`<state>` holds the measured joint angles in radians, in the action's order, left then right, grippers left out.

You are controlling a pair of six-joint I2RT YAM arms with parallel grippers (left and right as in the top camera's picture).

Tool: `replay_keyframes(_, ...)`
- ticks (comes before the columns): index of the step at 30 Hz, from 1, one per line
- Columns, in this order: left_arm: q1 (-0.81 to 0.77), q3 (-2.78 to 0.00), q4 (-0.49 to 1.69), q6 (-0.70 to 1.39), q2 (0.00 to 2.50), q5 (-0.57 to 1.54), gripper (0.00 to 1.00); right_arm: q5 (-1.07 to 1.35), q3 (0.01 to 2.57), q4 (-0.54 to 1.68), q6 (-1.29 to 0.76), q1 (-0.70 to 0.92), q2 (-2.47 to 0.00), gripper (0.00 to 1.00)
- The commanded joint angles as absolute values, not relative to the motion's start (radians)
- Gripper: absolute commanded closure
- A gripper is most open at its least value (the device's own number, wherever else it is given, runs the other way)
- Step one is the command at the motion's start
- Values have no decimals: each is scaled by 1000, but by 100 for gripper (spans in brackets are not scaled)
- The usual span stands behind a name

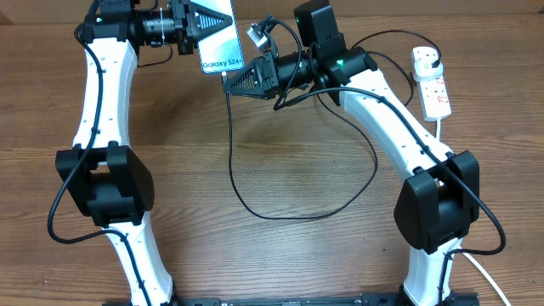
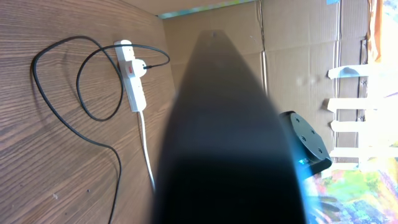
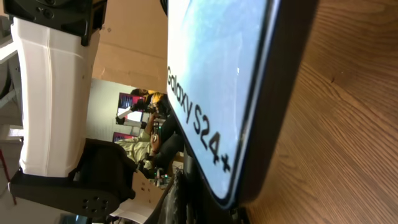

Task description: Plug charger to phone and switch on socket

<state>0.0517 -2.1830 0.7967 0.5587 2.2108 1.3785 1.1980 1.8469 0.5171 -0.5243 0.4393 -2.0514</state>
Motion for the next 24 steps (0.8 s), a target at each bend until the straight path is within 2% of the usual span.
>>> replay_keyframes(1,39,-2188,797,560,2191,1414,96,1188,1853,501,-537,427,-2055,96)
replay_keyframes(24,39,-2188,796,585,2191,1402,96,1168,1853,503,-554,406,-2055,96)
